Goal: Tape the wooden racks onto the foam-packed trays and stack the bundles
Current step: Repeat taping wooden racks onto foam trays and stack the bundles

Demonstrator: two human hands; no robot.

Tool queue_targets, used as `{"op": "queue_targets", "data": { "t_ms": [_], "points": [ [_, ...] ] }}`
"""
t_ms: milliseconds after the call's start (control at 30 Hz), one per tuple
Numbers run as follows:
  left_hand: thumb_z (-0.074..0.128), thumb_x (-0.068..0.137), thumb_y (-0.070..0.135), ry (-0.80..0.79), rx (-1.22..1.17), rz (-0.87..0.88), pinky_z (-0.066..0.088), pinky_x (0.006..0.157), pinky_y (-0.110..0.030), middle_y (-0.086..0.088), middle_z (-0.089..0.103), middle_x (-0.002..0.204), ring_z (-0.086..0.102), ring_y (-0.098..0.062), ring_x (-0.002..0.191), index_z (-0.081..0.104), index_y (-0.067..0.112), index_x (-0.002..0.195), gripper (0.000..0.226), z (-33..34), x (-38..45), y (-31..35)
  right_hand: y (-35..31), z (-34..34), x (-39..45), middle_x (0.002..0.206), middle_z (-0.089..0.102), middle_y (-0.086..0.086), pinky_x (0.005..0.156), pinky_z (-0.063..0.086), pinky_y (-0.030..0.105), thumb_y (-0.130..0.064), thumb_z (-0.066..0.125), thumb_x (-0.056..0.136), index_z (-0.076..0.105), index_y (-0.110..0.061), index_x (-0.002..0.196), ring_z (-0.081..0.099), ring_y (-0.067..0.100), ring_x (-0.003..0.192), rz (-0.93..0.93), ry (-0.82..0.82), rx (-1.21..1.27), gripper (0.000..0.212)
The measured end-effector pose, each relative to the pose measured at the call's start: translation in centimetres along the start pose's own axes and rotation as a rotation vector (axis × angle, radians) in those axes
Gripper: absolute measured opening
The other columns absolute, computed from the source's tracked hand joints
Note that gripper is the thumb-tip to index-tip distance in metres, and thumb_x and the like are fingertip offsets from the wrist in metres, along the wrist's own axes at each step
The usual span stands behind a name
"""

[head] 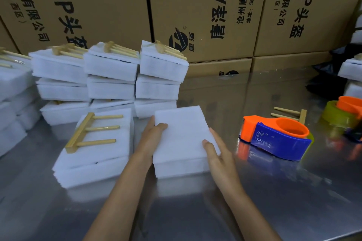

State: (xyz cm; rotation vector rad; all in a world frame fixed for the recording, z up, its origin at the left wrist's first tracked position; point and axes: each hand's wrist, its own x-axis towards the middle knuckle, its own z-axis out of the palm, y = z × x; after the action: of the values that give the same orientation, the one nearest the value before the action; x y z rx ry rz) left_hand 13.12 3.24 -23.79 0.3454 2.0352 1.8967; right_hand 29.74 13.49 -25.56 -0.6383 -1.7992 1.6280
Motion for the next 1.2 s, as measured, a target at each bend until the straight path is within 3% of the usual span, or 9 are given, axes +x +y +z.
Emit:
{"op": "queue_targets", "data": {
  "t_ms": [133,233,367,467,567,667,800,1033,1200],
  "points": [
    [0.055,0.094,0.007,-0.023,-0.139,0.013,0.052,0.065,-0.026,-0.001,0.071,0.113,0.069,-0.016,0.091,0.062,0.02,0.124,0.033,-0.2,-0.4,0.1,-0.5,-0.1,-0.3,0.119,0.064,-0.018,0.081,0.043,0.002,-0.016,0.062,0.094,0.06,-0.031,0.12,0.058,-0.005,0.109,-0.05,0.018,0.025,0.031],
    [0.059,0.092,0.007,-0.087,-0.226,0.034,0.058,0.077,-0.036,-0.008,0.073,0.116,0.072,-0.025,0.098,0.066,0.017,0.122,0.032,-0.7,-0.8,-0.3,-1.7,-1.5,-0.6,0.119,0.064,-0.007,0.099,0.042,0.019,-0.003,0.067,0.087,0.068,-0.018,0.111,0.055,0.007,0.117,-0.346,0.228,-0.161,0.028],
    [0.061,0.091,0.012,-0.119,-0.294,0.044,0.056,0.091,-0.047,-0.011,0.073,0.115,0.07,-0.032,0.104,0.069,0.015,0.119,0.029,-0.7,-1.3,-0.6,-4.9,-6.6,2.2,0.109,0.065,-0.006,0.096,0.04,0.021,-0.01,0.057,0.083,0.069,-0.018,0.098,0.056,0.011,0.112,-0.621,0.441,-0.226,0.02],
    [0.062,0.091,0.012,-0.076,-0.299,0.045,0.054,0.094,-0.05,-0.01,0.074,0.114,0.069,-0.033,0.105,0.068,0.015,0.12,0.03,-0.2,-1.7,-0.5,-6.8,-12.0,7.2,0.102,0.065,-0.005,0.094,0.047,0.036,-0.014,0.05,0.084,0.069,-0.021,0.095,0.059,0.018,0.104,-0.538,0.495,-0.293,0.023],
    [0.063,0.091,0.014,-0.057,-0.297,0.061,0.059,0.083,-0.042,-0.008,0.075,0.111,0.071,-0.029,0.101,0.069,0.017,0.118,0.028,-0.1,-2.1,-0.5,-6.9,-17.2,13.7,0.115,0.068,0.007,0.094,0.047,0.033,-0.012,0.05,0.093,0.069,-0.016,0.11,0.059,0.019,0.106,-0.217,0.442,-0.513,0.026],
    [0.065,0.09,0.016,-0.053,-0.301,0.072,0.061,0.067,-0.03,-0.003,0.076,0.109,0.073,-0.023,0.095,0.07,0.021,0.116,0.027,-0.1,-2.2,-0.6,-5.3,-21.0,18.8,0.138,0.055,0.018,0.104,0.039,0.037,-0.009,0.05,0.097,0.056,-0.002,0.134,0.051,0.032,0.128,0.131,0.17,-0.904,0.038],
    [0.066,0.09,0.017,-0.053,-0.307,0.073,0.059,0.063,-0.026,0.0,0.076,0.107,0.074,-0.021,0.095,0.072,0.024,0.114,0.026,0.0,-2.0,-0.6,-3.5,-22.4,20.9,0.132,0.058,0.022,0.104,0.044,0.041,-0.015,0.055,0.097,0.055,0.002,0.132,0.056,0.035,0.12,0.342,-0.081,-1.225,0.039],
    [0.068,0.088,0.017,-0.01,-0.311,0.081,0.057,0.06,-0.022,0.002,0.076,0.107,0.074,-0.015,0.089,0.069,0.023,0.118,0.031,0.1,-1.8,-0.6,-3.9,-21.1,21.8,0.112,0.066,0.016,0.108,0.029,0.044,-0.028,0.065,0.083,0.065,-0.014,0.099,0.057,0.032,0.114,0.181,0.205,-1.445,0.021],
    [0.069,0.088,0.016,0.0,-0.297,0.079,0.057,0.06,-0.021,0.0,0.076,0.107,0.073,-0.016,0.09,0.07,0.02,0.116,0.029,0.2,-1.5,-0.6,-11.3,-14.9,20.9,0.086,0.062,0.007,0.075,0.05,0.039,-0.016,0.063,0.086,0.066,-0.015,0.1,0.061,0.03,0.086,-0.241,0.203,-1.217,0.014]
  ]
}}
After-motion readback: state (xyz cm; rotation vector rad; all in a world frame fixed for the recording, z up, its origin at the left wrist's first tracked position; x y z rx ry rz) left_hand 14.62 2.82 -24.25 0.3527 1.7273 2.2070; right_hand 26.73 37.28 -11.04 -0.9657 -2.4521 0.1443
